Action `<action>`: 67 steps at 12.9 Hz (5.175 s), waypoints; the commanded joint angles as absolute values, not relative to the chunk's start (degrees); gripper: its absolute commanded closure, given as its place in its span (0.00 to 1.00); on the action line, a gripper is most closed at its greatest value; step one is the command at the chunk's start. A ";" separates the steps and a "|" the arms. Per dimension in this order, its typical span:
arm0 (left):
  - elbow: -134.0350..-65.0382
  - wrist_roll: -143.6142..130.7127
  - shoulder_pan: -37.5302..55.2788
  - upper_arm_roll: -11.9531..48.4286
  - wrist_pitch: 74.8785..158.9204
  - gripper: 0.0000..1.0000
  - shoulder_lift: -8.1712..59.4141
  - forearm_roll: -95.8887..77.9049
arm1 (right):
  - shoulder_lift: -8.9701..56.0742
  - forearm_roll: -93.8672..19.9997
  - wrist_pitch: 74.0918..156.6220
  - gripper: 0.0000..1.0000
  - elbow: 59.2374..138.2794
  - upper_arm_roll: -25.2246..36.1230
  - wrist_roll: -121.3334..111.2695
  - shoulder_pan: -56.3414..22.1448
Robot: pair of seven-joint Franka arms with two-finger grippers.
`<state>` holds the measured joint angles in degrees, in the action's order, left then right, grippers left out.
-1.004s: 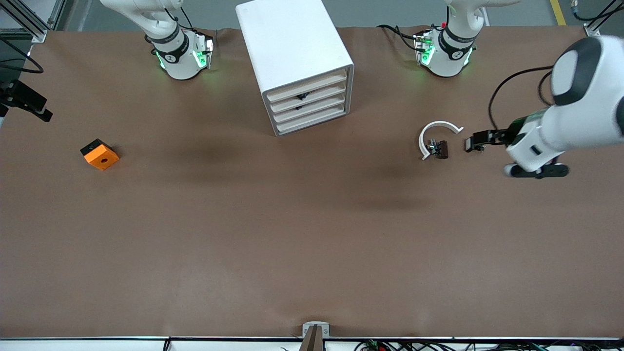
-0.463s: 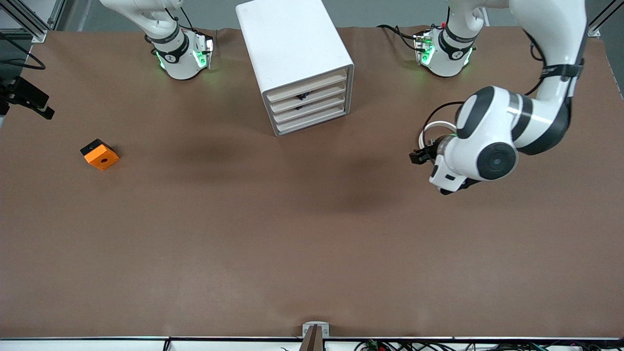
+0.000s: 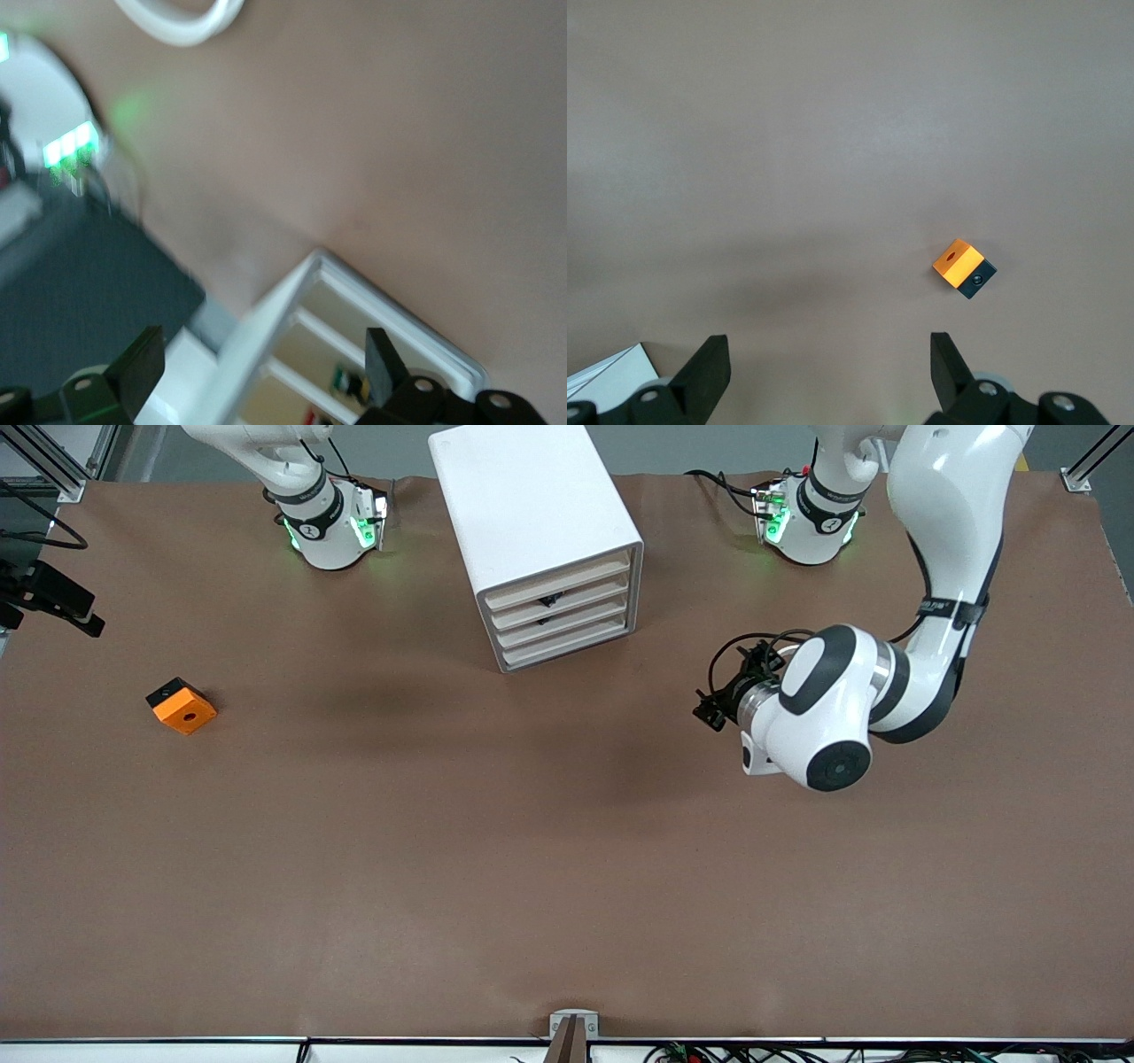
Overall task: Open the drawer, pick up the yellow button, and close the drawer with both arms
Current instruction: 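Move the left gripper toward the white cabinet's drawer handle, then close the left gripper on the drawer handle, then pull the drawer open with the left gripper while the right gripper reaches in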
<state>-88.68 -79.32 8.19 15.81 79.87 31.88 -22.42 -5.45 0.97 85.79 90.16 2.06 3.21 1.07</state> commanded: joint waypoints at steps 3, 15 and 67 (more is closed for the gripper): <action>-85.34 -96.28 7.91 16.52 74.18 0.00 38.83 -34.07 | -4.92 1.67 85.61 0.00 89.56 2.28 3.87 0.53; -87.45 -126.65 12.47 16.79 69.52 0.30 45.35 -51.24 | -4.31 2.02 84.90 0.00 90.26 2.37 3.52 0.53; -82.88 -130.17 10.46 10.37 69.87 0.84 44.74 -54.41 | 21.61 -0.11 107.75 0.00 88.24 2.11 98.43 -53.95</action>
<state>-84.36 -130.20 11.48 10.25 71.13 45.07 -54.13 19.12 -3.56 107.45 89.73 1.37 95.98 -51.41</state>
